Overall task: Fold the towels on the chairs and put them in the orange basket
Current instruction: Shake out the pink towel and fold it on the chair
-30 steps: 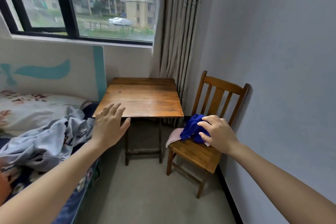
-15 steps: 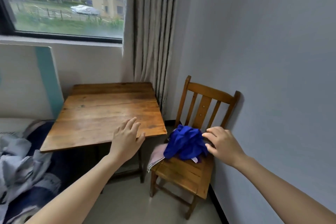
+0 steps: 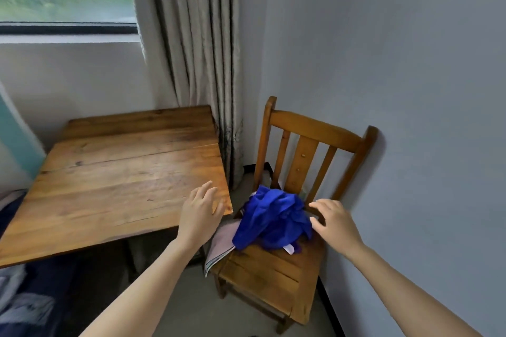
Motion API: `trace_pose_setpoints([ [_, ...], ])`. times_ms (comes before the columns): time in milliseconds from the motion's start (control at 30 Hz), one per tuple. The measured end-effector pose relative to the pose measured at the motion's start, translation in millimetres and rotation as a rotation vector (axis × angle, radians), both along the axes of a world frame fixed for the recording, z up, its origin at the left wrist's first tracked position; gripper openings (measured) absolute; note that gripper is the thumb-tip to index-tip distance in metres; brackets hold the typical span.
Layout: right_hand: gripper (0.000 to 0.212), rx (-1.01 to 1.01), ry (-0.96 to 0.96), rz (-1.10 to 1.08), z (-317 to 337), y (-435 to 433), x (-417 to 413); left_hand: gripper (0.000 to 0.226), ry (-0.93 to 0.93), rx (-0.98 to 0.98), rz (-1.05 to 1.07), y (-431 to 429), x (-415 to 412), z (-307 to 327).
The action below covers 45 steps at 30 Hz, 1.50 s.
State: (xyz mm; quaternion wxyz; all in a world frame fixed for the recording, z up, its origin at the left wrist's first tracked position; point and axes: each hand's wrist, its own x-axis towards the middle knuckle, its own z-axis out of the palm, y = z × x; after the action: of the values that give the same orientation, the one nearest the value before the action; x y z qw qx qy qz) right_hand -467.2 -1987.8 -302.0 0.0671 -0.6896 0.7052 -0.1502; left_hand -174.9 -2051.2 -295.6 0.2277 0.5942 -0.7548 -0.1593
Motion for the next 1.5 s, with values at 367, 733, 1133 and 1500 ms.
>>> trace_pose_setpoints([
  [367, 0.039, 0.336, -0.2, -0.082, -90, -39, -13, 0.044, -0.118, 0.422, 0.006, -9, -34, -101],
  [733, 0.038, 0.543, -0.247, -0.115, -165, -50, 37, 0.031, -0.15, 0.724, -0.013, -32, -25, -180],
  [1133, 0.041, 0.712, -0.112, 0.158, -326, -110, 110, 0.047, -0.226, 0.844, 0.131, -82, -15, -358],
  [1500, 0.04, 0.548, -0.119, 0.046, -374, -80, 114, 0.039, -0.523, 0.65, -0.058, -85, -28, -401],
])
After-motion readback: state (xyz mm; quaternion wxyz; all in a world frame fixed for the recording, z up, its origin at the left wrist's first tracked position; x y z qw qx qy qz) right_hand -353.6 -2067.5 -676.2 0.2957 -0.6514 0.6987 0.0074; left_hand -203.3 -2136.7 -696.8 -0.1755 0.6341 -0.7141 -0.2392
